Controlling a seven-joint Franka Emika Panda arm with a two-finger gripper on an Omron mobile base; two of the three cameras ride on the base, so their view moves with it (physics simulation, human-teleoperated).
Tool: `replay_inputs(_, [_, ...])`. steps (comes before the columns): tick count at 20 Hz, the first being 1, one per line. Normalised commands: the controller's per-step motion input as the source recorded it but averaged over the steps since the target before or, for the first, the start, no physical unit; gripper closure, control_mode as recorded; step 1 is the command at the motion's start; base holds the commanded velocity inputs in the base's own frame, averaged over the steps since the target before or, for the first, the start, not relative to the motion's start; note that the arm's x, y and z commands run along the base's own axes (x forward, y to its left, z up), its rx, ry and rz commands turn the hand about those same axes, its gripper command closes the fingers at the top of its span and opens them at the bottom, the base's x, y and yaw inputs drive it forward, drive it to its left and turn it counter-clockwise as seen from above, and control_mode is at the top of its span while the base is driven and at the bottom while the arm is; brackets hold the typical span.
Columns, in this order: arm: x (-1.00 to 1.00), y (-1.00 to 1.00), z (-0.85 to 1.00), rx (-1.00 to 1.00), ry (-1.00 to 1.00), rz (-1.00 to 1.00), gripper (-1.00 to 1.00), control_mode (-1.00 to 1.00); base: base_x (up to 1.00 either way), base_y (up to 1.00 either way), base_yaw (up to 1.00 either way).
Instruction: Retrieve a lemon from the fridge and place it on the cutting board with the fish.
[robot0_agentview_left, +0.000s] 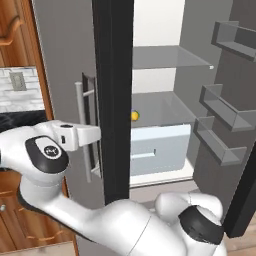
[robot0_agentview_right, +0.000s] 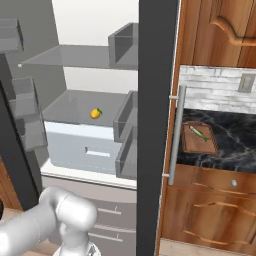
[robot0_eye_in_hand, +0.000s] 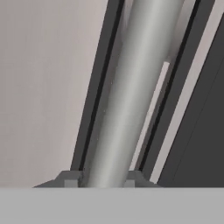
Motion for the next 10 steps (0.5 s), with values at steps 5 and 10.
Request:
replay_inputs(5, [0.00,0.28,0.00,-0.04,0.00,-0.20,-1.00,-1.00,0.00,0.00,0.00])
replay_inputs(10, [-0.09,0.01,0.00,0.00,0.00,-0.15,-1.00,-1.00,0.00,0.00,0.00])
